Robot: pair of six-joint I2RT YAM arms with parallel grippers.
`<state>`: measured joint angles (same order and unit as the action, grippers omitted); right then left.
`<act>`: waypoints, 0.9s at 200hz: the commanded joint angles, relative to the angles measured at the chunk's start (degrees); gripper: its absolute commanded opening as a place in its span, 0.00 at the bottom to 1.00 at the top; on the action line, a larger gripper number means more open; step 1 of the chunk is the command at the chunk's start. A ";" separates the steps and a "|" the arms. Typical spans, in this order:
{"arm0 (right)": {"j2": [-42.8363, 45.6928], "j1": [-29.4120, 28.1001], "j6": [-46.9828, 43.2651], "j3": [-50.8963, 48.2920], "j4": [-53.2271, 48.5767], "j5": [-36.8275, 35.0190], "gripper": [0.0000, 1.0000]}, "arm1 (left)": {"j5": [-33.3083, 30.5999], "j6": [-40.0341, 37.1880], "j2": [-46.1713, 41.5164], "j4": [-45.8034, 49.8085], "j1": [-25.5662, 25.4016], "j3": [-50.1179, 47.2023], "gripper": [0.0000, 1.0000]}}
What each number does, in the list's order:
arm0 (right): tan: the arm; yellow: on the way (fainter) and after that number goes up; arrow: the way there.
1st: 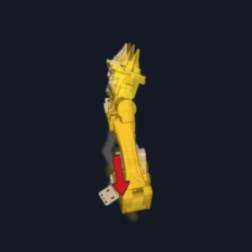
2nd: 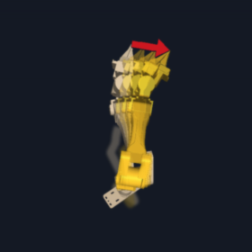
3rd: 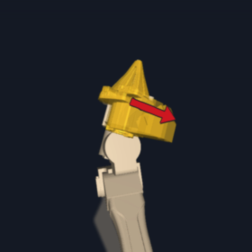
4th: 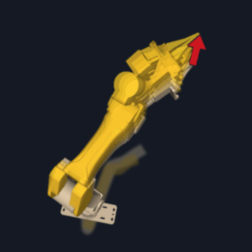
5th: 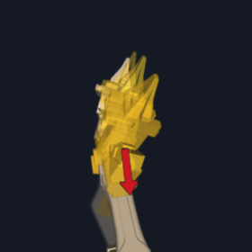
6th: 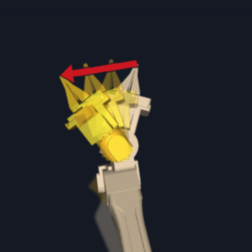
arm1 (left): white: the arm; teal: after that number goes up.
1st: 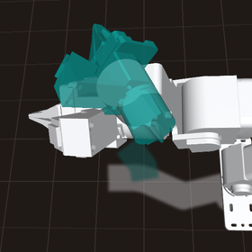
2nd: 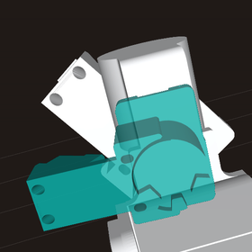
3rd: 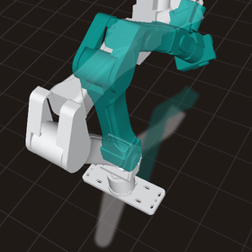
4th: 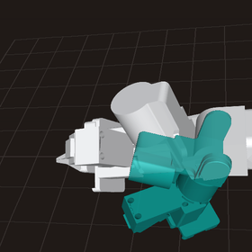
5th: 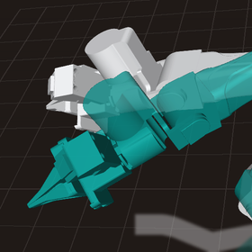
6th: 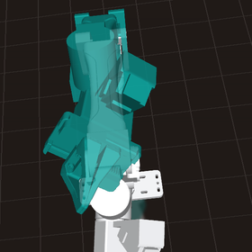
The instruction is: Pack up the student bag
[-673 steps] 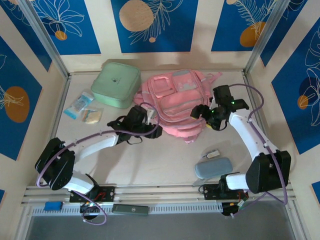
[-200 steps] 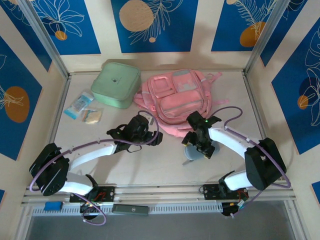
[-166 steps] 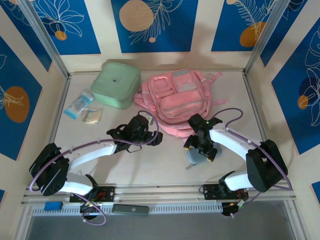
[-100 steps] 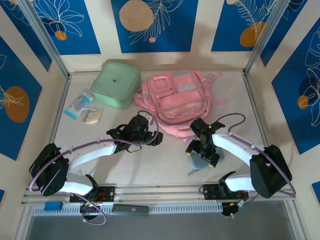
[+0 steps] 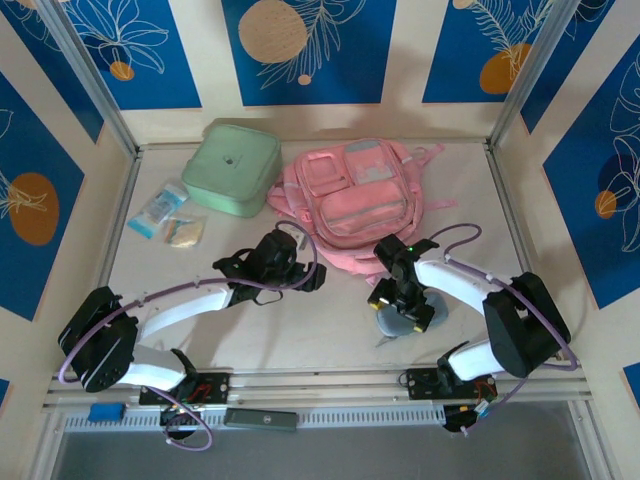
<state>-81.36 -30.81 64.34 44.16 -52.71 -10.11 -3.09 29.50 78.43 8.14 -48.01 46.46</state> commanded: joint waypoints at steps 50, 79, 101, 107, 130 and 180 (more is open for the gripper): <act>1.48 -0.75 -3.22 -0.46 3.28 0.21 0.84 | -0.39 -1.37 0.31 0.04 0.81 3.54 0.88; 4.10 0.65 -5.92 -0.42 3.08 1.49 0.79 | -1.03 -3.44 1.14 0.53 1.05 5.54 0.88; 5.88 1.62 -8.25 0.69 1.64 0.52 0.76 | -1.83 -7.14 2.27 0.56 1.96 7.91 0.89; 6.24 2.05 -8.77 1.07 1.18 0.59 0.76 | -2.06 -8.60 2.65 0.48 2.18 8.78 0.88; 8.48 4.56 -11.11 1.42 0.88 1.47 0.74 | -2.00 -15.13 5.28 -0.38 2.95 12.23 0.89; 10.84 6.31 -18.64 5.08 -0.03 1.56 0.70 | -0.96 -21.03 10.10 -1.30 3.49 18.45 0.89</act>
<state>-71.37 -23.07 51.24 45.41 -51.68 -8.93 -4.38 12.88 86.89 7.68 -45.21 61.93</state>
